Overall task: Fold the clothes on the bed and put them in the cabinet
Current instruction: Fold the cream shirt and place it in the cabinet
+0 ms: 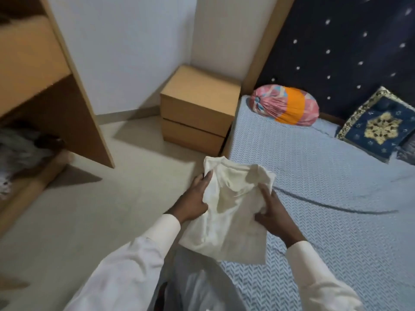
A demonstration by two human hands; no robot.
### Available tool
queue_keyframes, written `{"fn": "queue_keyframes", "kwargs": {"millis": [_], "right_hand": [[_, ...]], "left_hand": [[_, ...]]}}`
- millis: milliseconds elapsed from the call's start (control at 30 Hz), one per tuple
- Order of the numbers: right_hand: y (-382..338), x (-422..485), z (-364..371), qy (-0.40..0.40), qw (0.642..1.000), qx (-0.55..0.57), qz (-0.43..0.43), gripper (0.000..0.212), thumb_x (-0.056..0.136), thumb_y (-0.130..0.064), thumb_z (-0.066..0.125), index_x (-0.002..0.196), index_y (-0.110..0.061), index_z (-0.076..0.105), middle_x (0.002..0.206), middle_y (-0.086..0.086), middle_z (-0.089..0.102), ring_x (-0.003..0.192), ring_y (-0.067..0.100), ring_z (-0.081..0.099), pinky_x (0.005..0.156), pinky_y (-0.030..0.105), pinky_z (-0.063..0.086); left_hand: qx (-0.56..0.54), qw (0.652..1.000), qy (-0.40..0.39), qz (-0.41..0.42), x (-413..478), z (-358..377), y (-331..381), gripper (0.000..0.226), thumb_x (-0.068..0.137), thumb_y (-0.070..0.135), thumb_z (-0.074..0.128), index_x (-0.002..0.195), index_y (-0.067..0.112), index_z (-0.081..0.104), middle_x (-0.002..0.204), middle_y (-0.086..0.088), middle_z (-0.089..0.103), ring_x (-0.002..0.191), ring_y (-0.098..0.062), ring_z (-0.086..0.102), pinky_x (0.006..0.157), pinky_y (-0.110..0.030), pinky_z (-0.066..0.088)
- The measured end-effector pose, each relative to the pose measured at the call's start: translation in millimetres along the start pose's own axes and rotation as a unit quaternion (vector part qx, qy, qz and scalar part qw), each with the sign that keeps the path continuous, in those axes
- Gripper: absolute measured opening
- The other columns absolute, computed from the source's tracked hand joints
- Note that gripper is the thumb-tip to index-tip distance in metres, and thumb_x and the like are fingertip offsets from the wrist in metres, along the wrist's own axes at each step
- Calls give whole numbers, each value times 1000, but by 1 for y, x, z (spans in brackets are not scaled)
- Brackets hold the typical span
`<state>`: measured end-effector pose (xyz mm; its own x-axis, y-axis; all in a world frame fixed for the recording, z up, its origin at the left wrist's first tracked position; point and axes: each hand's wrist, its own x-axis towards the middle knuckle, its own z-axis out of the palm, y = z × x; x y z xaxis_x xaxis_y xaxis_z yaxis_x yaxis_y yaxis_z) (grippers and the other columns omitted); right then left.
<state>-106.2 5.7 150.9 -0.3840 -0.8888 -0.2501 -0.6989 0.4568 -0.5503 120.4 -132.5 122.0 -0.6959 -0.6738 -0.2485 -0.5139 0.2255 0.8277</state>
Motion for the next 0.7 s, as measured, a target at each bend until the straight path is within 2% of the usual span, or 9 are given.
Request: {"fn": "queue_keyframes", "kwargs": {"millis": [100, 167, 267, 400, 467, 567, 667, 700], "right_hand": [[-66, -11, -22, -23, 1000, 1, -17, 92, 78, 0, 67, 155, -17, 20, 148, 14, 31, 129, 29, 43, 93, 20, 32], [-119, -24, -51, -45, 999, 10, -23, 92, 78, 1, 65, 155, -18, 19, 149, 13, 30, 130, 30, 43, 93, 20, 33], [-168, -39, -74, -61, 997, 8, -46, 93, 77, 2, 63, 156, -20, 18, 151, 11, 28, 128, 28, 44, 92, 22, 36], [-235, -56, -104, -70, 994, 7, -78, 91, 79, -1, 63, 155, -22, 18, 154, 8, 26, 129, 28, 45, 88, 22, 39], [-267, -58, -113, -65, 992, 8, -107, 90, 83, -16, 71, 155, -23, 18, 156, 4, 24, 127, 25, 47, 87, 23, 41], [-310, -49, -114, -70, 986, 29, -148, 98, 80, -41, 77, 156, -27, 17, 157, -4, 21, 129, 19, 43, 91, 22, 40], [-355, -32, -111, -81, 977, 39, -194, 96, 80, -34, 79, 155, -29, 18, 155, -4, 23, 121, 13, 44, 89, 22, 40], [-377, -21, -105, -87, 973, 39, -209, 95, 80, -29, 78, 155, -30, 19, 155, -4, 24, 119, 10, 43, 88, 22, 40]], "left_hand": [[0, 1000, 9, -26, -41, -53, 32, 103, 76, -4, 51, 153, 45, 4, 154, 15, 13, 102, -16, 53, 79, -26, 49], [11, 998, 14, -56, -73, -94, 67, 103, 76, -4, 49, 152, 46, 3, 152, 16, 15, 95, -13, 50, 82, -33, 52], [32, 997, 26, -65, -107, -131, 98, 103, 76, -5, 48, 152, 46, 0, 150, 17, 15, 102, -14, 50, 88, -40, 52], [18, 995, 65, -78, -155, -183, 136, 103, 79, -7, 49, 151, 50, 1, 150, 21, 14, 104, -12, 52, 89, -39, 52], [4, 992, 102, -74, -173, -208, 145, 103, 82, -6, 52, 150, 52, 1, 152, 22, 11, 114, -10, 50, 91, -36, 52], [-18, 984, 162, -77, -194, -240, 147, 102, 84, -3, 54, 148, 55, 1, 157, 19, 7, 133, -2, 34, 95, -31, 49], [-31, 970, 228, -77, -208, -273, 140, 105, 83, -3, 54, 146, 60, -1, 155, 25, 6, 141, -3, 28, 96, -26, 46], [-33, 963, 255, -78, -214, -290, 133, 105, 83, -3, 54, 146, 60, -2, 155, 26, 4, 143, 1, 20, 97, -22, 42]]}}
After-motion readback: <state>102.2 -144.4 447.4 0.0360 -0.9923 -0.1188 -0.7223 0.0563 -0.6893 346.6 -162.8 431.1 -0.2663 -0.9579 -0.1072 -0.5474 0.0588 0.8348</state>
